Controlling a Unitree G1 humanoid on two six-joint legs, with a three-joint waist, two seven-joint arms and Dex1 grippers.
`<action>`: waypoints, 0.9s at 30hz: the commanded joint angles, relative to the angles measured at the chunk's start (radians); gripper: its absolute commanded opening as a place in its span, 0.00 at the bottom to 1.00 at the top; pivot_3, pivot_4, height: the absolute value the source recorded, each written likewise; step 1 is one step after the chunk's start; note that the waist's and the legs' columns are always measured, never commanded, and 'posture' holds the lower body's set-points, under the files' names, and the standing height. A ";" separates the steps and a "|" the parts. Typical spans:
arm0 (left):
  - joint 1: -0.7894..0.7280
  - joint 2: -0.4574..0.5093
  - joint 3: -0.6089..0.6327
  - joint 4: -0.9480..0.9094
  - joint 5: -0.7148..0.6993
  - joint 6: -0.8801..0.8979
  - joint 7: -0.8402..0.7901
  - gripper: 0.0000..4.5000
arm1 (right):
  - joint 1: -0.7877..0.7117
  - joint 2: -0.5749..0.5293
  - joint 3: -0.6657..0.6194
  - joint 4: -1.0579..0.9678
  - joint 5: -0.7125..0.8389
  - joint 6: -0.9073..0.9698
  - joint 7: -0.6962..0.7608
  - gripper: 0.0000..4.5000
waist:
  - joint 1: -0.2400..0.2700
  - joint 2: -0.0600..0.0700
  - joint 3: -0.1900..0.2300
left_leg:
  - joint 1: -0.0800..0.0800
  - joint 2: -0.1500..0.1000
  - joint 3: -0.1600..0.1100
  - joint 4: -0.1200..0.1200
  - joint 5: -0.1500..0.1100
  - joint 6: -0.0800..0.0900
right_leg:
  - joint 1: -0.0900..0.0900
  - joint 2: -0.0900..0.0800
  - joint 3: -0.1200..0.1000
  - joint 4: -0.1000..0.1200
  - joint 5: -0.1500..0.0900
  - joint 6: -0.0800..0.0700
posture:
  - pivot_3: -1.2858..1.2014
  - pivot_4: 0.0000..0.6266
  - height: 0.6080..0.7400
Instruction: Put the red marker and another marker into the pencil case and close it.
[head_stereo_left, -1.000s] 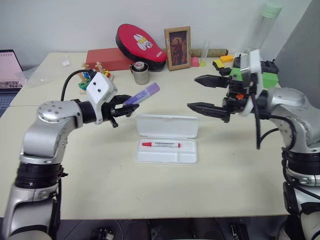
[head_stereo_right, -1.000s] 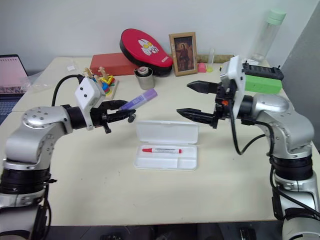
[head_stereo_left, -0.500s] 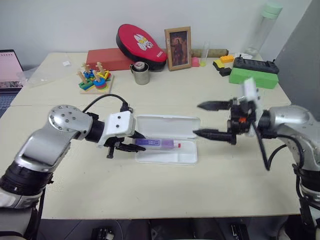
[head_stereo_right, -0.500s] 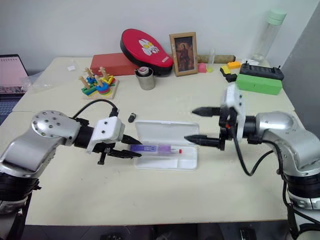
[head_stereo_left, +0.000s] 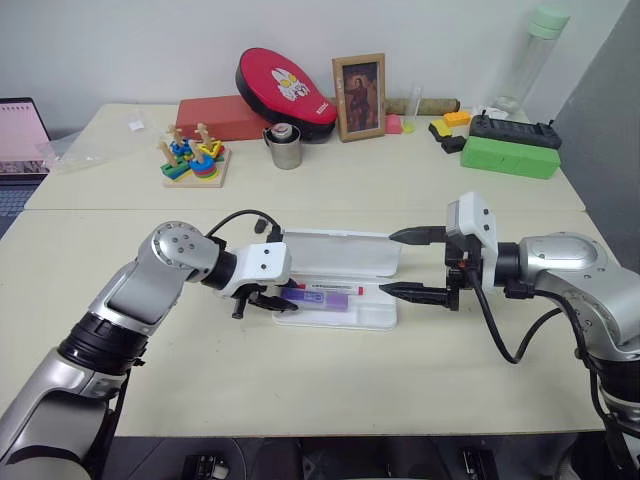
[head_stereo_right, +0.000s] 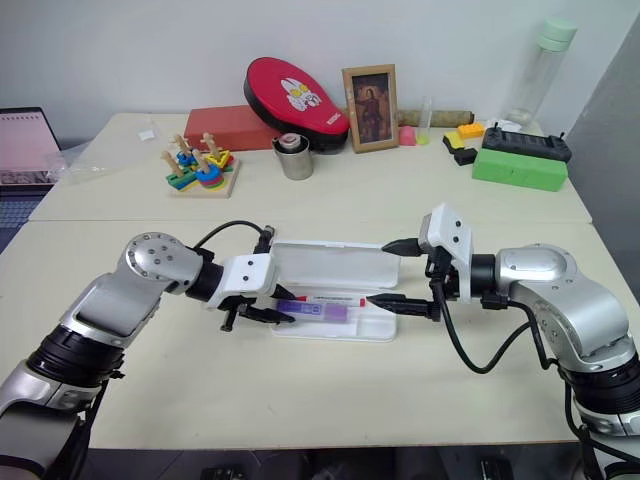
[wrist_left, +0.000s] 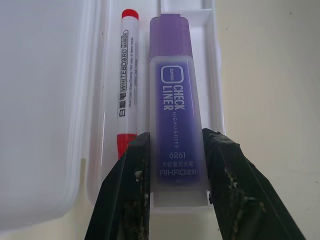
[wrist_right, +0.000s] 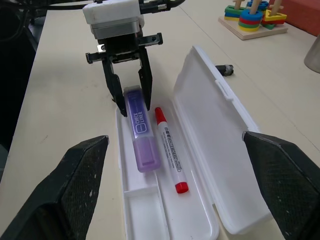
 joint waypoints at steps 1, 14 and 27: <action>-0.002 -0.005 -0.005 -0.022 0.018 0.007 0.003 0.27 | -0.002 0.001 -0.003 -0.037 0.004 0.000 -0.009 1.00 | 0.000 0.000 0.000 | 0.000 0.000 0.000 0.000 0.000 0.000 | 0.000 0.000 0.000 0.000 0.000 0.000 | 0.52 0.24 1.00; 0.017 -0.015 -0.006 -0.055 0.031 0.042 0.008 0.27 | -0.014 0.020 0.012 -0.021 -0.001 -0.012 -0.006 1.00 | 0.004 0.000 0.000 | 0.000 0.000 0.000 0.000 0.000 0.000 | 0.000 0.000 0.000 0.000 0.000 0.000 | 0.52 0.24 1.00; 0.019 -0.035 -0.004 -0.059 0.034 0.065 0.017 0.27 | -0.005 0.016 0.010 -0.034 0.006 -0.003 -0.005 1.00 | 0.006 0.000 0.000 | 0.000 0.000 0.000 0.000 0.000 0.000 | 0.000 0.000 0.000 0.000 0.000 0.000 | 0.52 0.24 1.00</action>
